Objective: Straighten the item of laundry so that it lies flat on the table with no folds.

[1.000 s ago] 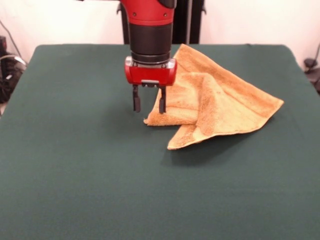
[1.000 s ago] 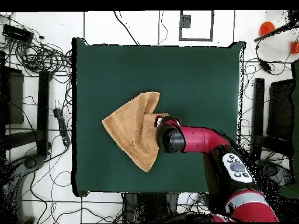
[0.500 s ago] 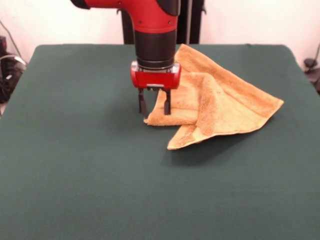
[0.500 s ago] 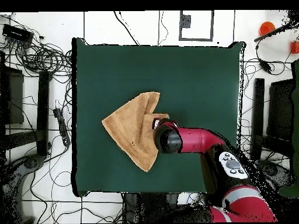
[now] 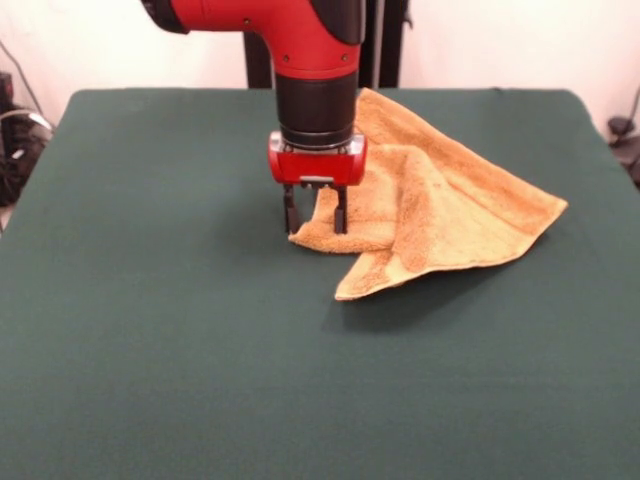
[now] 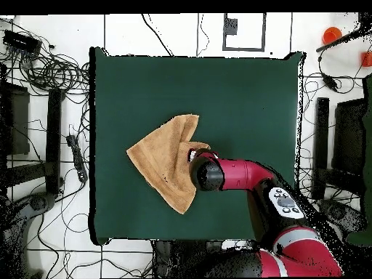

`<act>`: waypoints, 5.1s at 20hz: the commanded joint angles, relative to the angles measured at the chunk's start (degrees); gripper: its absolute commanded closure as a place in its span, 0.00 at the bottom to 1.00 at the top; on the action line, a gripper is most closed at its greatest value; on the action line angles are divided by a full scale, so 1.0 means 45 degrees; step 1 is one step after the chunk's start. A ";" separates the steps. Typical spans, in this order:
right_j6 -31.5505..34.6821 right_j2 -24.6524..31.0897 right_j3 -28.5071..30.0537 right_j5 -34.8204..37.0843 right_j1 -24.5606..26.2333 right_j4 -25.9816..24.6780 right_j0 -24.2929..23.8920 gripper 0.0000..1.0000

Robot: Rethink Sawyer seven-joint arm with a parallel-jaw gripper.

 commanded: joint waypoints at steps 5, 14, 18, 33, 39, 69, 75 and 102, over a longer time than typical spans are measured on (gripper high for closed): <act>0.0943 0.0633 -0.0712 -0.0118 0.1032 -0.0015 0.0429 0.00; 0.0709 0.0697 -0.0707 0.0046 0.0985 -0.0164 0.0436 1.00; 0.0768 0.0660 -0.0623 -0.0040 0.0974 -0.0180 0.0461 1.00; -0.0313 0.1266 -0.0946 0.0546 0.0932 -0.0556 -0.0224 1.00; -0.0866 0.1585 -0.1362 0.0923 0.1048 -0.0781 -0.0607 1.00; -0.0890 0.1949 -0.1460 0.1496 0.0885 -0.1405 -0.0976 1.00; -0.0927 0.1954 -0.1483 0.1644 0.0844 -0.1401 -0.0994 1.00; -0.1803 0.2549 -0.1093 0.2695 0.0050 -0.1636 -0.2012 1.00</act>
